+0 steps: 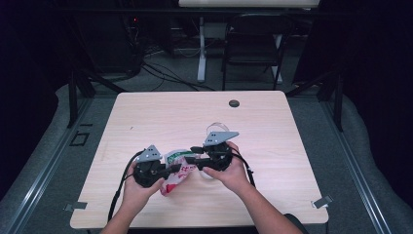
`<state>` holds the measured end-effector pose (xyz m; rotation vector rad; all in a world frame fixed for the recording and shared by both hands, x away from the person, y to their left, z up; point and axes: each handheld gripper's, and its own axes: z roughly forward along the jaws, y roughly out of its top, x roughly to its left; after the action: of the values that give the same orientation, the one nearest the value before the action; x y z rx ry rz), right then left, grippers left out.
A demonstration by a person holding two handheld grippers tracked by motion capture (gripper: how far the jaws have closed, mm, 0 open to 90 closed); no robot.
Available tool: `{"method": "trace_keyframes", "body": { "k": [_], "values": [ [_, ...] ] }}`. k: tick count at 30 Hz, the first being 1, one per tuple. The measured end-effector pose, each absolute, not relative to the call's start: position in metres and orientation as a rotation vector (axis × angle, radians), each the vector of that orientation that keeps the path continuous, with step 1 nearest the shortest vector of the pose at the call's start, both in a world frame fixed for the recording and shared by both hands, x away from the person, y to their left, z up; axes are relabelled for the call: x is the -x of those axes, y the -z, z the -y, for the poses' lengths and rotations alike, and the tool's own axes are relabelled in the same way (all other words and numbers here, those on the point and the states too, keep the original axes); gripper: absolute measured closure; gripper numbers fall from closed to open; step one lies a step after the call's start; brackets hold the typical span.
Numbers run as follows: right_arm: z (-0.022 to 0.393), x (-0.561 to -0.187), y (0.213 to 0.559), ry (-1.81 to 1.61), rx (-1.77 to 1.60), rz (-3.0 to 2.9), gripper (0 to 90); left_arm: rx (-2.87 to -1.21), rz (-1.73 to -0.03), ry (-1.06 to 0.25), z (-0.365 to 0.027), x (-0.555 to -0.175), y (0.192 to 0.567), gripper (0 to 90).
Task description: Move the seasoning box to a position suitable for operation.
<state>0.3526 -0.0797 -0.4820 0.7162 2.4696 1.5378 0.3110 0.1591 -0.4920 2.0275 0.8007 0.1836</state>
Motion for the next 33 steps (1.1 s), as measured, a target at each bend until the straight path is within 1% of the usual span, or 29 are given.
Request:
{"method": "trace_keyframes", "body": {
  "k": [6,10,13,15,17,19,22,25,28,31,33],
  "values": [
    [0.077,-0.352,0.486,-1.509,-0.708,-2.498,70.3,-2.027,-0.805,-0.191,-0.159,-0.311,0.492,89.4],
    [0.077,-0.351,0.486,-1.502,-0.687,-2.517,81.9,-2.021,-0.817,-0.191,-0.16,-0.311,0.494,88.7],
    [0.079,-0.351,0.486,-1.52,-0.686,-2.531,88.2,-2.023,-0.822,-0.197,-0.16,-0.31,0.495,87.5],
    [0.079,-0.351,0.485,-1.517,-0.683,-2.537,89.0,-2.018,-0.832,-0.199,-0.161,-0.309,0.496,85.3],
    [0.08,-0.352,0.485,-1.514,-0.682,-2.54,89.4,-2.018,-0.835,-0.216,-0.162,-0.308,0.498,81.1],
    [0.08,-0.351,0.485,-1.516,-0.679,-2.541,89.5,-2.012,-0.849,-0.228,-0.163,-0.308,0.501,73.6],
    [0.079,-0.352,0.485,-1.525,-0.675,-2.538,89.6,-2.009,-0.877,-0.241,-0.164,-0.307,0.506,64.7],
    [0.079,-0.352,0.485,-1.531,-0.672,-2.537,89.6,-2.023,-0.878,-0.231,-0.165,-0.305,0.512,59.8],
    [0.078,-0.352,0.485,-1.539,-0.663,-2.535,89.6,-2.04,-0.9,-0.254,-0.163,-0.304,0.519,50.9],
    [0.077,-0.352,0.485,-1.546,-0.66,-2.531,89.6,-2.051,-0.918,-0.297,-0.162,-0.302,0.525,45.5],
    [0.077,-0.352,0.485,-1.547,-0.661,-2.528,89.6,-2.035,-0.91,-0.291,-0.162,-0.301,0.531,43.9]
  ]
}}
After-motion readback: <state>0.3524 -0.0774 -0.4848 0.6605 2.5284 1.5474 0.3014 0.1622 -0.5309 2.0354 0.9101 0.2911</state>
